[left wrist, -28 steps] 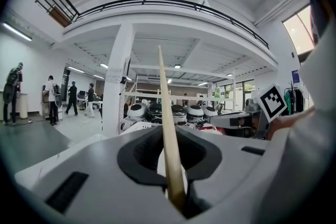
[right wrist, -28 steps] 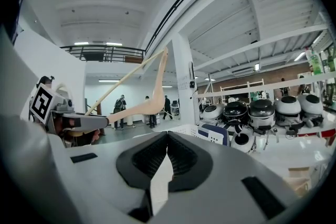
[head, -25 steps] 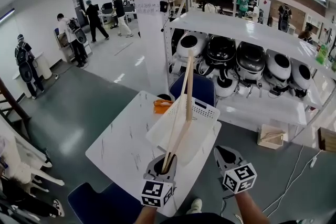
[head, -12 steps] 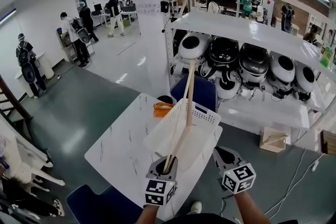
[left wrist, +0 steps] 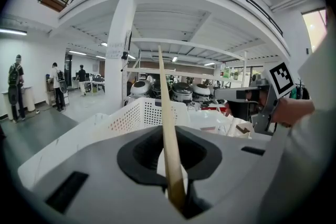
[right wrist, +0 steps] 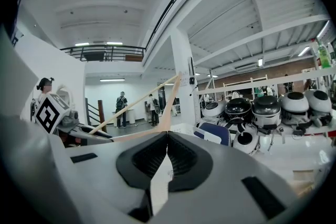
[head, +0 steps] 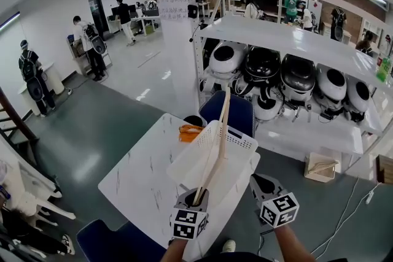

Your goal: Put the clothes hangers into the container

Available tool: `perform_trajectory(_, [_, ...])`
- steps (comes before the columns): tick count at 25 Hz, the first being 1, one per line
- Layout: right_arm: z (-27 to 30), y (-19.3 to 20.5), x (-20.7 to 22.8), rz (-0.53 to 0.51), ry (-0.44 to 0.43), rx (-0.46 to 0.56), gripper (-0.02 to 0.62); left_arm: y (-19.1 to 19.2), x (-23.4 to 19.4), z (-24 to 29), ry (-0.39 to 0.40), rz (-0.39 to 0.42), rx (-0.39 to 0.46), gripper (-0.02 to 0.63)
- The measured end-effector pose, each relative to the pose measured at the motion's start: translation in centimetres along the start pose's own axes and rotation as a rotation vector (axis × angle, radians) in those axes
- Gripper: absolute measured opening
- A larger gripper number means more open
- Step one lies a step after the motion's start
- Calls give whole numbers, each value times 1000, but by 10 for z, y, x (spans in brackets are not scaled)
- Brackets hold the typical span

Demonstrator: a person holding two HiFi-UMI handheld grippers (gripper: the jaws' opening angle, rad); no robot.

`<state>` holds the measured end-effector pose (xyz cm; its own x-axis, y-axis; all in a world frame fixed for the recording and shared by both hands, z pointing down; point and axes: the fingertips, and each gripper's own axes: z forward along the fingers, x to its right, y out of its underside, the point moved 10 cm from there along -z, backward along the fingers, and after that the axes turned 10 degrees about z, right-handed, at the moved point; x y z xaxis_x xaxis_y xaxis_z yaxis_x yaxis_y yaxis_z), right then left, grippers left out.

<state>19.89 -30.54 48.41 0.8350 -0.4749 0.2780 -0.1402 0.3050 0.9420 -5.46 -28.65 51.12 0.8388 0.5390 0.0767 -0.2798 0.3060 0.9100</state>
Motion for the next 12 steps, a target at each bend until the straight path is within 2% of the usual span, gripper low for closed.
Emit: perform_trajectory(12, [6,5,1,4,-10,-21,18,13,0,13,14,-21,-90,57])
